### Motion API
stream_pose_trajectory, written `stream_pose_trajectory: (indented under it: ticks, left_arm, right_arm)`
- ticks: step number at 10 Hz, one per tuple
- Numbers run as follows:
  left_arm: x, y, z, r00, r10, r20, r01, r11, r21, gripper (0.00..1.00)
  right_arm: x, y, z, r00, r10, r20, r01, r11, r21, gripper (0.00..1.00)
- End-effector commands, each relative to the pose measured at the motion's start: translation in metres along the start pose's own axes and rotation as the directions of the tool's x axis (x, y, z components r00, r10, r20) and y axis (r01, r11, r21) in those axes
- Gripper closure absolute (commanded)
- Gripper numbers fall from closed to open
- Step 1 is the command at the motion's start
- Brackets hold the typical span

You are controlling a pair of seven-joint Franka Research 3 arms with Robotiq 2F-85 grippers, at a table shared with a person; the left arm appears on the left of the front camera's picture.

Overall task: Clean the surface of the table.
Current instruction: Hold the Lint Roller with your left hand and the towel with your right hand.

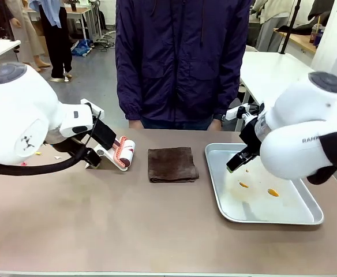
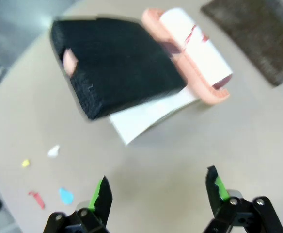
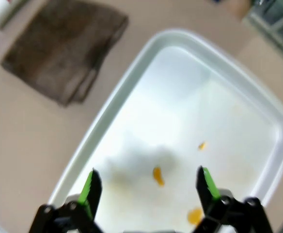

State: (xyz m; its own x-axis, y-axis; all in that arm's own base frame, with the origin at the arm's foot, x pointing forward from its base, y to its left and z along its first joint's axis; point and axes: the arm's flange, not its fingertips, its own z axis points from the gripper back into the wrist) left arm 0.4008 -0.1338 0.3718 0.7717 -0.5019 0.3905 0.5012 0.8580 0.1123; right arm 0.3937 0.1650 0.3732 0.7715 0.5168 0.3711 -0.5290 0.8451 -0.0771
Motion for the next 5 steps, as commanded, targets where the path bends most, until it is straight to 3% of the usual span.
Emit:
stream_pose_trajectory:
  ticks: [1,3,4,5]
  left_arm:
    - [-0.003,0.003,0.038,0.99,0.125,-0.061,-0.123,0.992,0.036,0.0]
    - [-0.022,0.025,0.073,0.968,0.232,-0.093,-0.235,0.971,-0.034,0.0]
    - [-0.032,0.039,0.088,0.954,0.294,-0.054,-0.299,0.945,-0.132,0.0]
    - [-0.043,0.057,0.107,0.946,0.323,-0.033,-0.316,0.894,-0.318,0.0]
  right_arm:
    - [0.013,0.001,0.041,0.991,-0.059,-0.12,0.074,0.99,0.123,0.0]
    - [-0.003,-0.023,0.078,0.982,-0.129,-0.135,0.162,0.946,0.279,0.0]
    - [-0.014,-0.033,0.093,0.976,-0.18,-0.121,0.211,0.921,0.328,0.0]
    - [-0.027,-0.043,0.107,0.967,-0.234,-0.096,0.253,0.882,0.397,0.0]
